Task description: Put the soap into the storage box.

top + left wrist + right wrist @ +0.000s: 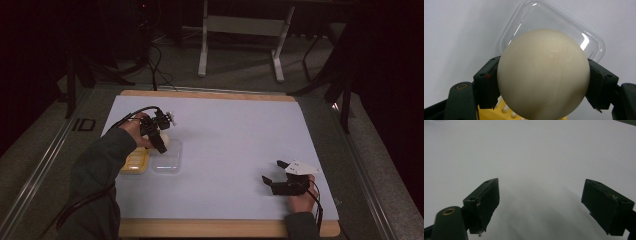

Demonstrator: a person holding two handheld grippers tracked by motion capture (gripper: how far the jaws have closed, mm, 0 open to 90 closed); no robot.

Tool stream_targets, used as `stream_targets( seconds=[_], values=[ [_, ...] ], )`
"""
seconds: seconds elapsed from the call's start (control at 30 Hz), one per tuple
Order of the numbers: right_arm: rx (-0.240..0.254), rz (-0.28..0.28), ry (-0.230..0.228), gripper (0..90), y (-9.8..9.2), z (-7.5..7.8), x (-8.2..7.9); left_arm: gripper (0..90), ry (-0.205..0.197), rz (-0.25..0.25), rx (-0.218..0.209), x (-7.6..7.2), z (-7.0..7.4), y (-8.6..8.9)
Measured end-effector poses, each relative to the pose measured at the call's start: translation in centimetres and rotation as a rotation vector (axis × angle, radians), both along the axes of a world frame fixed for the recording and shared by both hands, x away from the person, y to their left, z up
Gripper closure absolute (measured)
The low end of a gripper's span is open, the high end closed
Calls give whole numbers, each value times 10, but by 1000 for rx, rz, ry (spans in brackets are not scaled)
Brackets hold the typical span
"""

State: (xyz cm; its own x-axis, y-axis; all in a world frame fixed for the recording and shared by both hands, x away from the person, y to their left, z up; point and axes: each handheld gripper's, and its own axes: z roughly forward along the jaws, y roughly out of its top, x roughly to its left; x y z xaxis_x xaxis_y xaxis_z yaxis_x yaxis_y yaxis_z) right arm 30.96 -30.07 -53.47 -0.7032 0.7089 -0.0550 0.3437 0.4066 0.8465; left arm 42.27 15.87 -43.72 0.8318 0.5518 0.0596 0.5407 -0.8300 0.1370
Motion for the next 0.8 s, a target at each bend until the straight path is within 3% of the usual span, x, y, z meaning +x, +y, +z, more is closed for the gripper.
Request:
stream_targets(
  seconds=[0.8],
  values=[
    [-7,0,-9,148,0,0,-1,257,8,66,13,-9,-4,37]
  ],
)
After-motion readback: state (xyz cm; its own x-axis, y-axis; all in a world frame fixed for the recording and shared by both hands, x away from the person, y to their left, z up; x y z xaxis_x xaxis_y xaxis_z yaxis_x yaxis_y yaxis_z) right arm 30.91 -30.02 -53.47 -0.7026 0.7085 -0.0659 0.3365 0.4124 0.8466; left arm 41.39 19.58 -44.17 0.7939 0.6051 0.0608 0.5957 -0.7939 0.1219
